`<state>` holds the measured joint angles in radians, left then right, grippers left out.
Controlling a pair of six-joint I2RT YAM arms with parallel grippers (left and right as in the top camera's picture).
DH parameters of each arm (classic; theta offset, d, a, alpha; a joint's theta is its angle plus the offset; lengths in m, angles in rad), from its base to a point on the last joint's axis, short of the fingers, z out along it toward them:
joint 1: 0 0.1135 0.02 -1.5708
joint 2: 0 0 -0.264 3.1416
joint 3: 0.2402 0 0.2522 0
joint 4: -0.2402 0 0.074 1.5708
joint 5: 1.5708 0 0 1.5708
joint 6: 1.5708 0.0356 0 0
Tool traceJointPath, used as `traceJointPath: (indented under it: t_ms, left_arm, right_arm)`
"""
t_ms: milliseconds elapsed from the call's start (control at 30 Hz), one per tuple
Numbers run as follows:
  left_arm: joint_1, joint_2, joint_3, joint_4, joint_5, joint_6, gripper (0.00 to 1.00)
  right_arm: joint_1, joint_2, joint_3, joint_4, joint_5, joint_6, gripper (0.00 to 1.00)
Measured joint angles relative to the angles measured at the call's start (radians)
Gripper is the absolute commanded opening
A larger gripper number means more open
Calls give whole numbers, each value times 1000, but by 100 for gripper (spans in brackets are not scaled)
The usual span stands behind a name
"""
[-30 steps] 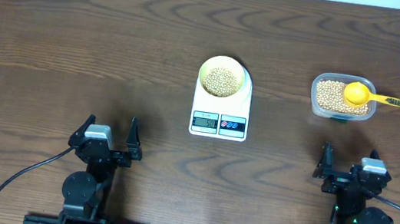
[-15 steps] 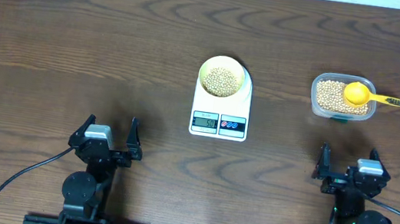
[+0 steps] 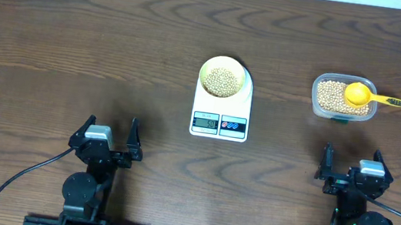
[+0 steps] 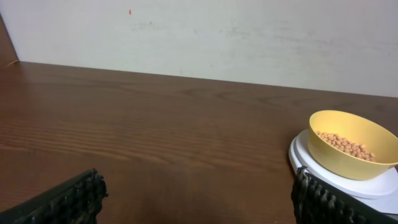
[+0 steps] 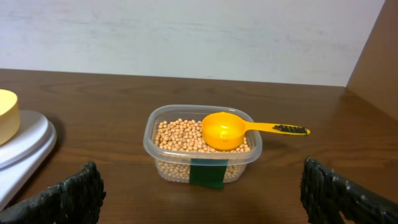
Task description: Scoop item into bowl and weigh 50g on scale
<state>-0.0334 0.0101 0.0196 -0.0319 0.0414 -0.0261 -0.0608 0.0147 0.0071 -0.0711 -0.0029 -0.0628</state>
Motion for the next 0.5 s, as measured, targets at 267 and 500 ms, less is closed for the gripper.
traceJointPath:
  t_ms: [267,500]
  left_arm:
    - [0,0,0,0,0,0,98]
    - [0,0,0,0,0,0,98]
  right_arm:
    - [22,0,0,5,62,22,99]
    - [60,0,0,9,105,49,99]
